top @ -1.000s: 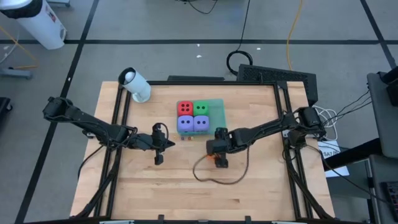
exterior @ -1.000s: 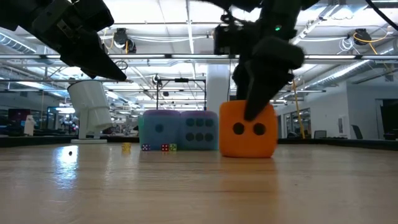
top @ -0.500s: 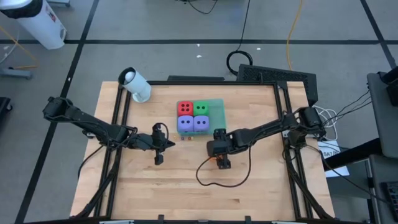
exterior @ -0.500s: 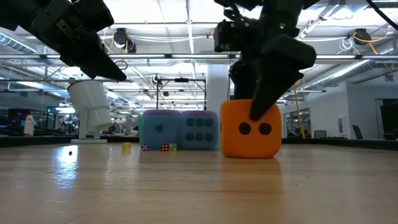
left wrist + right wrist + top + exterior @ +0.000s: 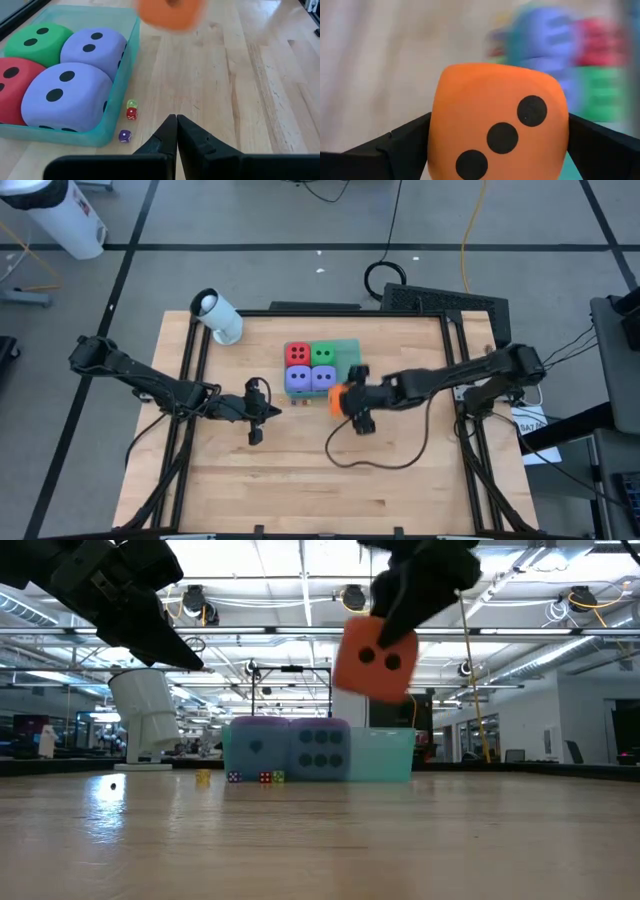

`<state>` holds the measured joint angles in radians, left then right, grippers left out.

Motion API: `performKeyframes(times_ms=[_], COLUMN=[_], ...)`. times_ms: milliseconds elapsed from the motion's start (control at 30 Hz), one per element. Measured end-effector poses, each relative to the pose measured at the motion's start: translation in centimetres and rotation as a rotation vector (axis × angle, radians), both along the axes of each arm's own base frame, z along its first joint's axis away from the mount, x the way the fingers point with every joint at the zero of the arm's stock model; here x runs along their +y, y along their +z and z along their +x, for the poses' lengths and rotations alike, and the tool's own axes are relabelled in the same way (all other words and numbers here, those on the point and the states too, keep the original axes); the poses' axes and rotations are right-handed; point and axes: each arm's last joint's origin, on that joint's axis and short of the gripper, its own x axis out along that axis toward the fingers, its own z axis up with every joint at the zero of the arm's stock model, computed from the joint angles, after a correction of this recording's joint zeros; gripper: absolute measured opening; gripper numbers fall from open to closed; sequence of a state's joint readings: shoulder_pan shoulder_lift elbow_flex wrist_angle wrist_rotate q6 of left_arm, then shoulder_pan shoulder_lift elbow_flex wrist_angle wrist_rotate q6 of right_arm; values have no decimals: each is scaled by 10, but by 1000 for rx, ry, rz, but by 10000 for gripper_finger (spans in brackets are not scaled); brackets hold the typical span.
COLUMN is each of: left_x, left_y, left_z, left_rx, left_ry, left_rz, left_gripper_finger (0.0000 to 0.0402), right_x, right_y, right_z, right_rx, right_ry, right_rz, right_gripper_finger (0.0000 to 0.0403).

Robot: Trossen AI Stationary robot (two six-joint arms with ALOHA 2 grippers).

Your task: Pick & Place Dice

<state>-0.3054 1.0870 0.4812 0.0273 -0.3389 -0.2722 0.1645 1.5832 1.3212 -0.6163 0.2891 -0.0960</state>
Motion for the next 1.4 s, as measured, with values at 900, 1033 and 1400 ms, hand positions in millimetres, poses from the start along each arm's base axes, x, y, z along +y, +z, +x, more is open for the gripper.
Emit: performKeyframes(times_ms=[900, 1033, 1400], left_x=[0, 0, 0], left_y=[-1, -1, -1], left_z=[0, 0, 0], left_rx=[9, 10, 10], left_ry=[-6, -5, -4], left_rz=[17, 18, 17], left_gripper_finger=[19, 19, 19], right_x=[-85, -85, -88], right_y=[-44, -53, -64], right_z=[18, 22, 28], right_rx=[218, 241, 249], right_ry=[-48, -38, -41], right_rz=[-93, -78, -57], right_gripper_finger=[395, 395, 399])
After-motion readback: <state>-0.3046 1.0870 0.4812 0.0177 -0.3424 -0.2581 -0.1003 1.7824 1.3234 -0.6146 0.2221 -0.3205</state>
